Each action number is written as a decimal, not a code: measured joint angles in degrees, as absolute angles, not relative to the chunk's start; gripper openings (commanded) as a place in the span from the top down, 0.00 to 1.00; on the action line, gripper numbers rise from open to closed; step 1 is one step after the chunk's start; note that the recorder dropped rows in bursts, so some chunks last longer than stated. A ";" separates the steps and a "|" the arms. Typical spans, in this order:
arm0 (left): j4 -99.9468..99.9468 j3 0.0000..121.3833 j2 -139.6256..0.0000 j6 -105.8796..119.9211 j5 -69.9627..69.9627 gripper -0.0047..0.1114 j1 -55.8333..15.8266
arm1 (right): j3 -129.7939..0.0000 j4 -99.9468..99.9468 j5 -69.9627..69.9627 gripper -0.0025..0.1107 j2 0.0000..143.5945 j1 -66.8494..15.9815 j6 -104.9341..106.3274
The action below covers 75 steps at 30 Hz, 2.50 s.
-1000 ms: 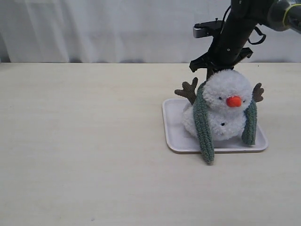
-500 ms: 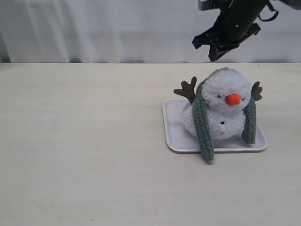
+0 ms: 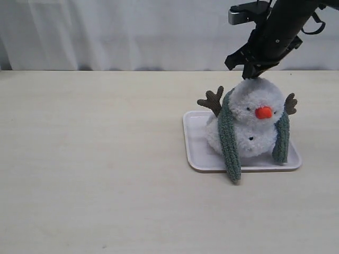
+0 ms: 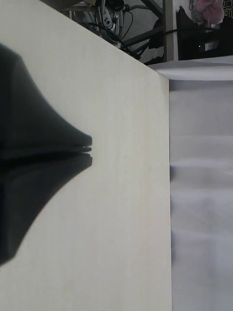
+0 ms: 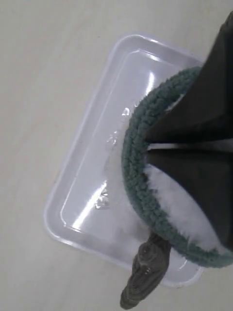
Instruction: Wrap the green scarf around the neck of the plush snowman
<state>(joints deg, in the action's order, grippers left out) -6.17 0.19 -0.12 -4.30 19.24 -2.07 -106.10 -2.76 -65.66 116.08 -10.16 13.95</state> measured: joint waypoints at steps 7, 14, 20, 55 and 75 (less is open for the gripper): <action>-6.17 0.19 -0.12 -4.30 19.24 0.96 -2.07 | -107.04 -3.85 -63.86 0.94 116.20 -10.16 14.07; -6.17 0.19 -0.12 -4.30 19.24 0.96 -2.07 | -107.04 -4.07 -68.48 0.94 120.31 -10.16 15.10; -6.17 0.19 -0.12 -4.30 19.24 0.96 -2.07 | -107.04 -4.20 -69.00 0.94 122.66 -10.16 15.35; -6.17 0.19 -0.12 -4.30 19.24 0.96 -2.07 | -60.32 -3.84 -46.61 0.49 87.71 -1.13 11.41; -6.17 0.19 -0.12 -4.30 19.24 0.96 -2.07 | -49.20 -2.29 -20.36 0.61 96.91 -1.13 14.52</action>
